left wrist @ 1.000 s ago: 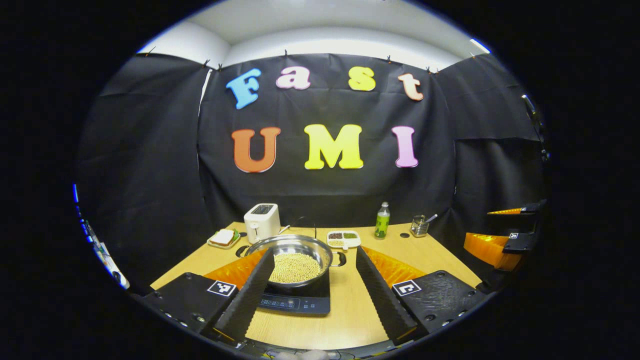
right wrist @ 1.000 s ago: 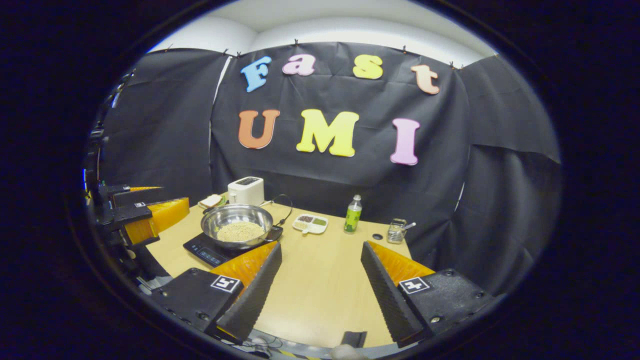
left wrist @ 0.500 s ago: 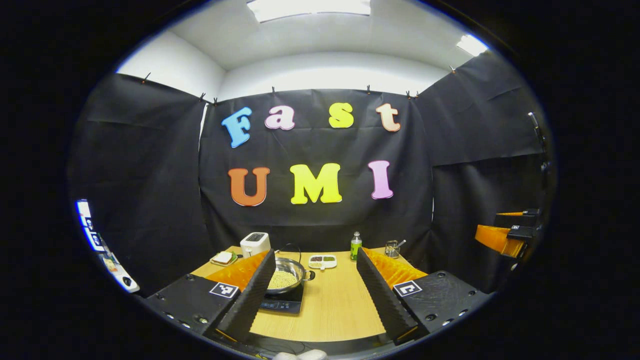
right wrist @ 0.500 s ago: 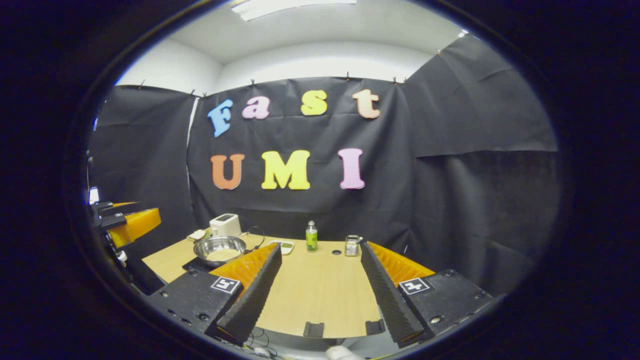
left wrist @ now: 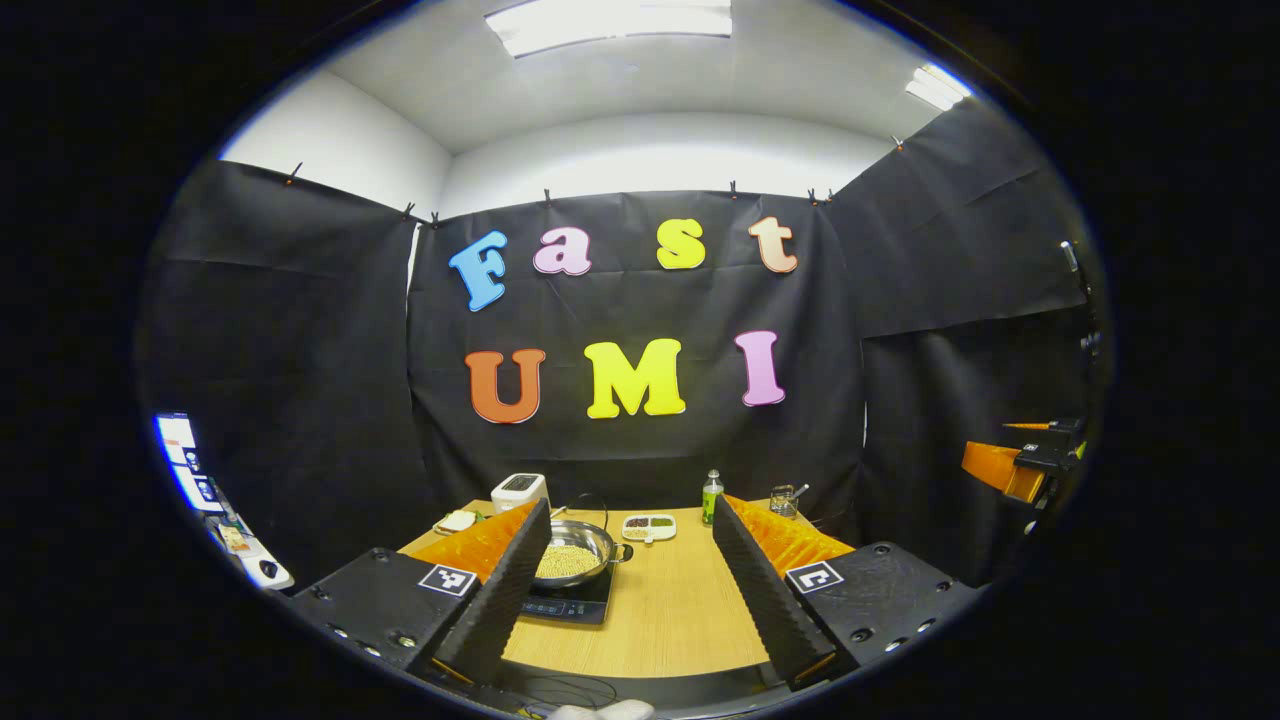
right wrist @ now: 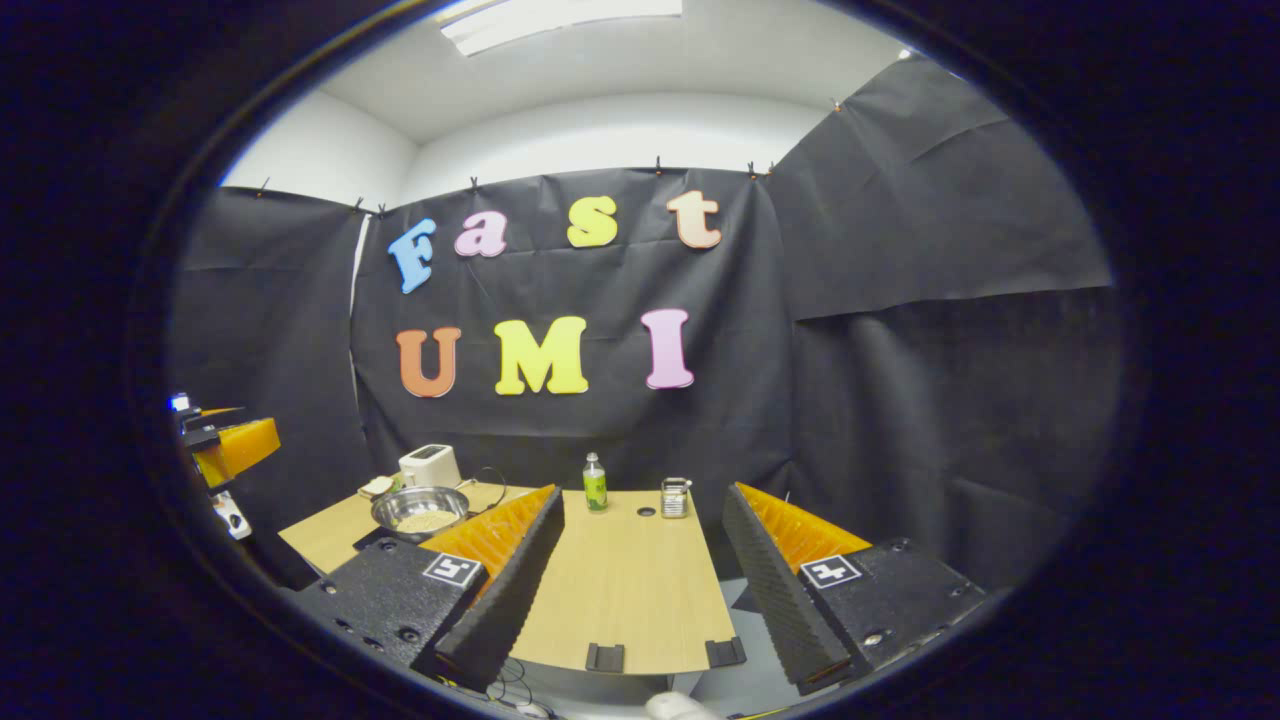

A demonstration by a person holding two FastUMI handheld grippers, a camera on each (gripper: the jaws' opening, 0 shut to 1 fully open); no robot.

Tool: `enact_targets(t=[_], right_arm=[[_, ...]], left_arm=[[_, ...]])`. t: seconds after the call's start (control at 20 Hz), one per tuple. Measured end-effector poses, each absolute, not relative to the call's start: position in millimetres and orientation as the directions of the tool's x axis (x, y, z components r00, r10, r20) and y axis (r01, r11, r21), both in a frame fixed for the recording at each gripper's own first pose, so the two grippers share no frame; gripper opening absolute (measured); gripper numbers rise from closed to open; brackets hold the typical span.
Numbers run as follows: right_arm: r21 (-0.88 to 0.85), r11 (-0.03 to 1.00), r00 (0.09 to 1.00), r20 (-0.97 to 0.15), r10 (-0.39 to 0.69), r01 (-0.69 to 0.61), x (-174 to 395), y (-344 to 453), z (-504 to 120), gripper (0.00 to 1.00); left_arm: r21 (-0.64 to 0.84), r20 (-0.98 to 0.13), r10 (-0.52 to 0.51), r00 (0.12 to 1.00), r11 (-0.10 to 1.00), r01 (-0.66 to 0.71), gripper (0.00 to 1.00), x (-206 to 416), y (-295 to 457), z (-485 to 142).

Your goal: First push the handle of the pot to place it horizontally, then grasp the pot with both hands and set it on the induction cooktop.

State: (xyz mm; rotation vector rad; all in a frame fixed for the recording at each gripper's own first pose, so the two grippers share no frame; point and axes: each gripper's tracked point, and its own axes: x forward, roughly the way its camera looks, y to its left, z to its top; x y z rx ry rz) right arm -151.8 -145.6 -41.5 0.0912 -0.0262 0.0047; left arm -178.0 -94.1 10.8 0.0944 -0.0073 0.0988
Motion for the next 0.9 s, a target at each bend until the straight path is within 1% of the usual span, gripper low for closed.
enact_targets(t=[0.5,0.9], right_arm=[[0.077,0.997,1.0,0.024,0.013,-0.015,-135.0,-144.6,-42.2,1.0],[0.077,0.997,1.0,0.009,0.007,-0.008,-124.7,-148.9,-49.0,1.0]], left_arm=[[0.071,-0.011,0.119,0.993,0.99,-0.118,0.96,-161.4,-90.0,2.1],[0.074,-0.016,0.106,0.994,0.992,-0.105,0.96,-148.2,-94.0,0.8]])
